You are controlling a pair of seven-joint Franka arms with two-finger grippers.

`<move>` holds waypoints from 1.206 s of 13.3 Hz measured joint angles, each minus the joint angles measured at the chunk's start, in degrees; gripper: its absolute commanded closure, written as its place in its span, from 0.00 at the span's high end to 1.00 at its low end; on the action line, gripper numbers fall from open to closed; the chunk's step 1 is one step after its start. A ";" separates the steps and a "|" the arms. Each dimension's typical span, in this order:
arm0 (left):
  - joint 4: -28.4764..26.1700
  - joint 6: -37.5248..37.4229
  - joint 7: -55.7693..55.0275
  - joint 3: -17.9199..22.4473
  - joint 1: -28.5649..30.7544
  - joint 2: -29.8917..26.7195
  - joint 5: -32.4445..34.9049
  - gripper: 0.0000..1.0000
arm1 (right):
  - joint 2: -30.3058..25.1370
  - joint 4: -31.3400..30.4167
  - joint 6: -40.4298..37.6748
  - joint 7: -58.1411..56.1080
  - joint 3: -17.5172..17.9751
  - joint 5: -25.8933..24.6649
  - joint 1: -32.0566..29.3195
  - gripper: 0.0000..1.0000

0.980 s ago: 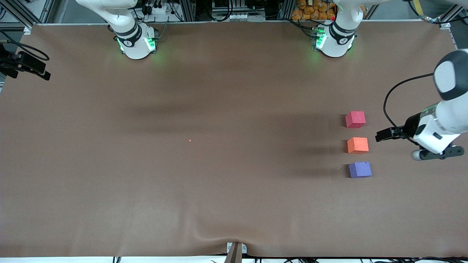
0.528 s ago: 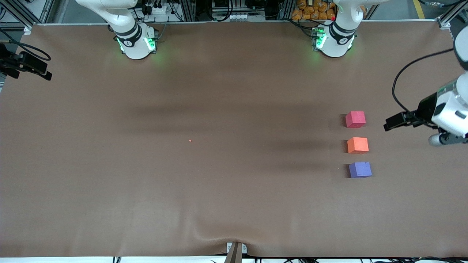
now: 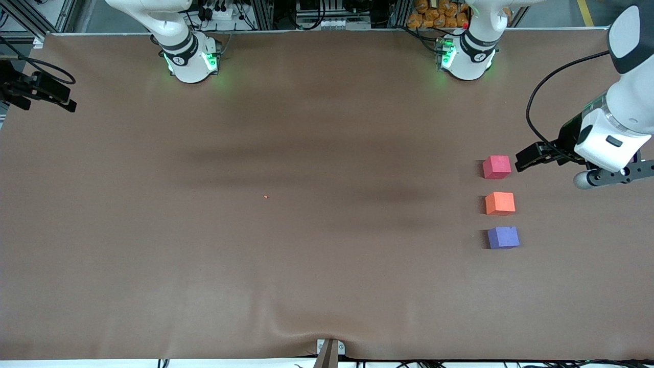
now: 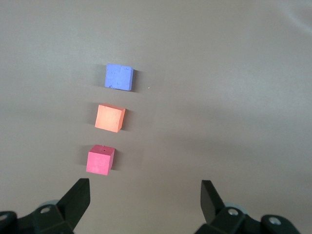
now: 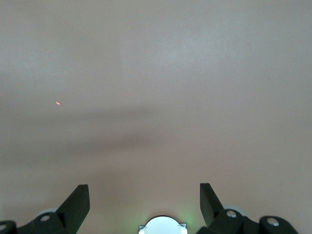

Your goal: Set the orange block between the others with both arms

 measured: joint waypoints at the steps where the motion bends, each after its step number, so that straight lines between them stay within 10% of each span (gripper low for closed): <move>1: -0.57 0.00 0.00 0.01 0.04 -0.48 0.12 1.00 | 0.00 0.00 0.00 0.00 -0.05 0.00 0.00 1.00; 16: -1.81 -4.39 5.06 1.05 2.62 -6.23 0.28 1.00 | -0.04 0.02 1.27 -3.85 -0.71 0.00 -0.21 1.00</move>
